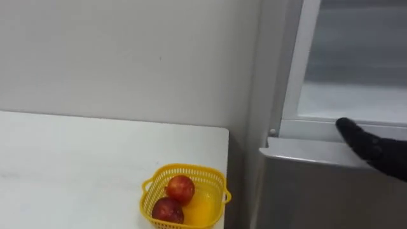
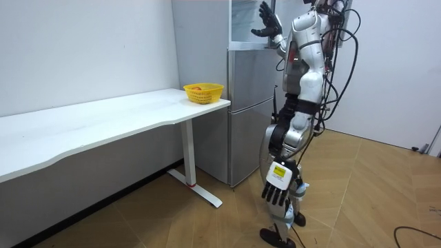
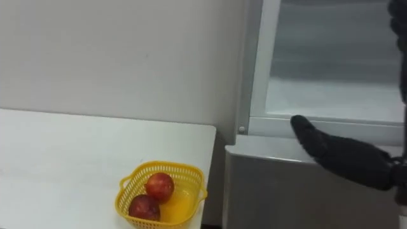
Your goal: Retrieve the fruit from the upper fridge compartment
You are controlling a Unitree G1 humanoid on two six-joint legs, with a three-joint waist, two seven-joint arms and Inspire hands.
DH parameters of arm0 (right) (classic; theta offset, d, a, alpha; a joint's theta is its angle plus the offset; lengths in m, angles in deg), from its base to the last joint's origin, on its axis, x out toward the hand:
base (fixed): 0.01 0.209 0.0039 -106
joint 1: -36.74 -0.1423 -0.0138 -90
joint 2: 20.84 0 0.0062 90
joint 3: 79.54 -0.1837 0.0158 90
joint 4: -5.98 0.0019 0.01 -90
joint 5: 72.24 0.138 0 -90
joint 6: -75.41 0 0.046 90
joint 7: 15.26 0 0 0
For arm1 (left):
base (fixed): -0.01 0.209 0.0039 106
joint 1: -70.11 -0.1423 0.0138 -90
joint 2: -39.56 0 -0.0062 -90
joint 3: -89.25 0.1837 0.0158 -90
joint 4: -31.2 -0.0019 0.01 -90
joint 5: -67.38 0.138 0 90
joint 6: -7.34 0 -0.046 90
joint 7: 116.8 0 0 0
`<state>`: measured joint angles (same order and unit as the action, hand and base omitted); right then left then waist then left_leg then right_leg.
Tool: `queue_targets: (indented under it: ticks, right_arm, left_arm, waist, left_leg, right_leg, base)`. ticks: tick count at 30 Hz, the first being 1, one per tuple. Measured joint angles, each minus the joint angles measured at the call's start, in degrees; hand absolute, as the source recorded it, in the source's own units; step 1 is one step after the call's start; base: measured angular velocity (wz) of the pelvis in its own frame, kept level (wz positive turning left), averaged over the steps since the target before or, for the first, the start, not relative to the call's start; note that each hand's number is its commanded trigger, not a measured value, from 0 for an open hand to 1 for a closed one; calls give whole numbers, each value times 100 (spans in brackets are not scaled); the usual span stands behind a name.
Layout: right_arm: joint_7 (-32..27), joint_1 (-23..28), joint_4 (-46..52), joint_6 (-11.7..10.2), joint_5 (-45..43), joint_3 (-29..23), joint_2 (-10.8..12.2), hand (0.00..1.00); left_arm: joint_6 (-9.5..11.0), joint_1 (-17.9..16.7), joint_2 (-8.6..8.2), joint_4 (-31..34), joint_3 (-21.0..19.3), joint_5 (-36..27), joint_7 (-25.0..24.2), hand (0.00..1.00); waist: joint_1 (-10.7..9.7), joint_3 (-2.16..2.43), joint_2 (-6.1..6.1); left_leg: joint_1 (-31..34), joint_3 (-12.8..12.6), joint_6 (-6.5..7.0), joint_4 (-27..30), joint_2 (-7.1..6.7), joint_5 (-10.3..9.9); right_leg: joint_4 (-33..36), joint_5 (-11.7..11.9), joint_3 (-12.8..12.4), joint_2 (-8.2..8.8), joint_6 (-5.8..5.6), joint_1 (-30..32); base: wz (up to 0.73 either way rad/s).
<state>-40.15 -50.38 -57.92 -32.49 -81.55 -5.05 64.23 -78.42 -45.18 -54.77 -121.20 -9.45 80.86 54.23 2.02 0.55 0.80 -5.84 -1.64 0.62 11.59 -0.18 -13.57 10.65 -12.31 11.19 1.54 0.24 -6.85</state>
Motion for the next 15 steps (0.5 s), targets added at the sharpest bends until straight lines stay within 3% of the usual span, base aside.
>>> queue_targets:
  ticks: [6,15]
  right_arm:
    - [-557,137,30,-80,-1,-366,27,0]
    - [-741,398,14,-23,207,-441,217,0]
  left_arm:
    - [-11,42,-201,-1,8,4,-5,0]
    - [-87,57,-202,-29,8,-27,-24,0]
  waist:
    - [-268,-8,39]
    - [-336,14,121]
  left_leg:
    - [-31,-158,0,-50,15,0]
    - [-91,-418,-1,-48,53,0]
  right_leg:
    - [-8,-7,-86,-12,-6,27]
    - [-4,0,-342,-52,4,85]
  base:
    - [-7]
    - [-14]
